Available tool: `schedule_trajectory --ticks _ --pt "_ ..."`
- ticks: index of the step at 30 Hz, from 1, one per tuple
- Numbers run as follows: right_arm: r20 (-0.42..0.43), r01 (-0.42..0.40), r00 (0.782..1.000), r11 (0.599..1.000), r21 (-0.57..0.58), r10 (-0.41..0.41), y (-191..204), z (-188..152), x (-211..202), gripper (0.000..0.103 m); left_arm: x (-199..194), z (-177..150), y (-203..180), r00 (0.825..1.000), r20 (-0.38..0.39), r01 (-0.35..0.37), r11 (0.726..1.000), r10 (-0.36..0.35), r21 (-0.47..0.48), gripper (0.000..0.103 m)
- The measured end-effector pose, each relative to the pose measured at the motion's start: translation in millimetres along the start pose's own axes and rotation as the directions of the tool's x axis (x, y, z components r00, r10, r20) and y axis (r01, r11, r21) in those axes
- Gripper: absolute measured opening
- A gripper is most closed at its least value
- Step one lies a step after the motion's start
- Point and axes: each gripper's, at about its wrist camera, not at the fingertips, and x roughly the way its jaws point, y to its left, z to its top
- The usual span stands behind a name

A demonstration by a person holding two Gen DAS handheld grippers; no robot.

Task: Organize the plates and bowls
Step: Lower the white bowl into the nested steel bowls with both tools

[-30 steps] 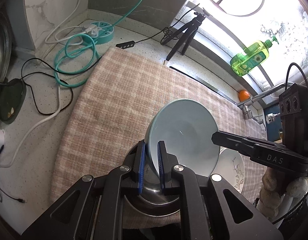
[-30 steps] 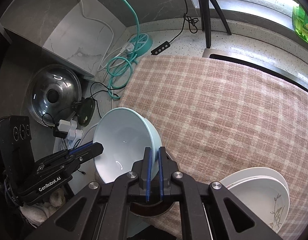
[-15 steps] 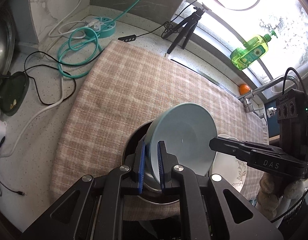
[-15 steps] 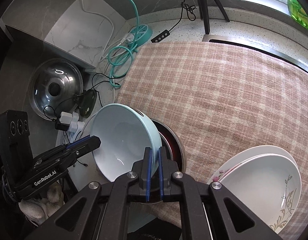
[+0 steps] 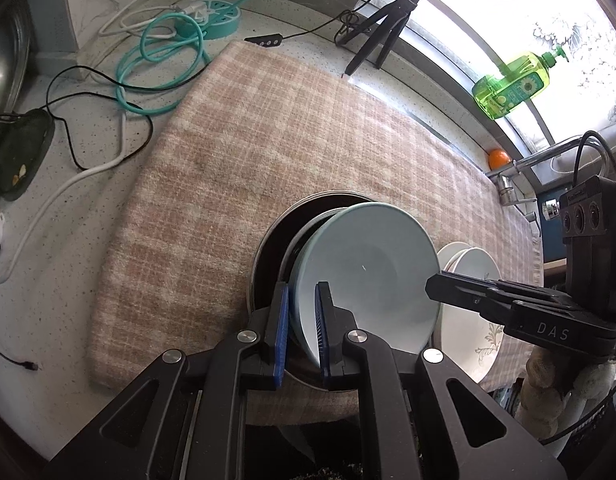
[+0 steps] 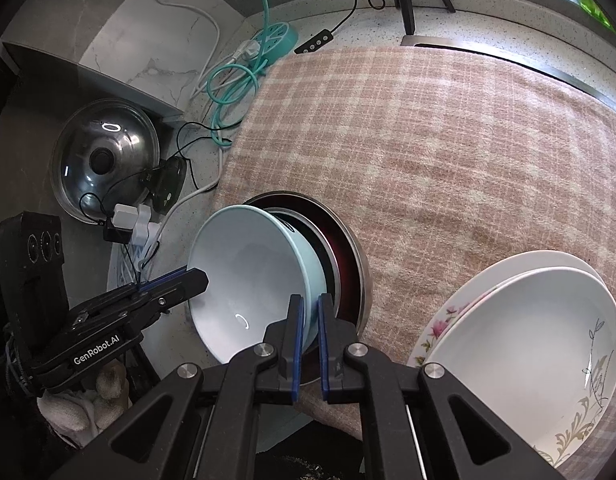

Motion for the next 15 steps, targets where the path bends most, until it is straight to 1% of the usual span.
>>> schedule_trajectory --ticks 11,15 --pt "-0.012 0.003 1.000 1.000 0.009 -0.003 -3 1 7 0.008 4 1 1 1.000 -0.005 -0.009 1.000 0.009 -0.002 0.010" --pt "-0.019 0.008 1.000 1.000 0.009 -0.008 -5 2 11 0.008 5 2 2 1.000 -0.004 -0.003 1.000 0.003 -0.004 0.010"
